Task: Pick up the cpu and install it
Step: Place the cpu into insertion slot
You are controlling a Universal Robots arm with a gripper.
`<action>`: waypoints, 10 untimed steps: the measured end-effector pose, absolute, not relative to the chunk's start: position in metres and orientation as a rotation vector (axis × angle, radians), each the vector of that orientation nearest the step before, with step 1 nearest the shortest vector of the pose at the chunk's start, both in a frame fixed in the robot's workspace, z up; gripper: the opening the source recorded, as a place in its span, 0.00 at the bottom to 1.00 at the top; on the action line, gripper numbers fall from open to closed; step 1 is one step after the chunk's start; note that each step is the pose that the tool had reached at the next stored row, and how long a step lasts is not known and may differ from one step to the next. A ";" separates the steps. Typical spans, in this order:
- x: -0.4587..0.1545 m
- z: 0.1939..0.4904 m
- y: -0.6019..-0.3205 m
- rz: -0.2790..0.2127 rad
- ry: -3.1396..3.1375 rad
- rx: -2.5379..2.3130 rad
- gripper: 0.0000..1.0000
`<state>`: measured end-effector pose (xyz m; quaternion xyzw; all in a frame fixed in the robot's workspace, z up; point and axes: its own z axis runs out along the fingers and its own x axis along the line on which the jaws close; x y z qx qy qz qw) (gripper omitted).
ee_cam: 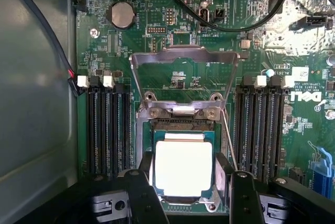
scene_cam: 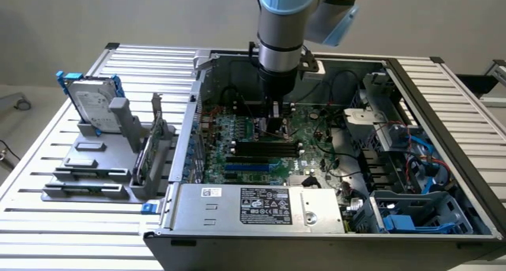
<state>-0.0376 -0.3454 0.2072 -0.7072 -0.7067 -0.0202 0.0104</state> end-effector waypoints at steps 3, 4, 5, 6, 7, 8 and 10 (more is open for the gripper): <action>-0.036 0.207 -0.345 -0.062 -2.203 -2.205 0.55; -0.035 0.206 -0.345 -0.063 -2.202 -2.204 0.55; -0.035 0.206 -0.345 -0.064 -2.201 -2.203 0.55; -0.034 0.205 -0.345 -0.065 -2.200 -2.202 0.55; -0.034 0.205 -0.345 -0.065 -2.200 -2.201 0.55; -0.035 0.204 -0.345 -0.064 -2.199 -2.201 0.55; -0.034 0.203 -0.345 -0.063 -2.199 -2.201 0.55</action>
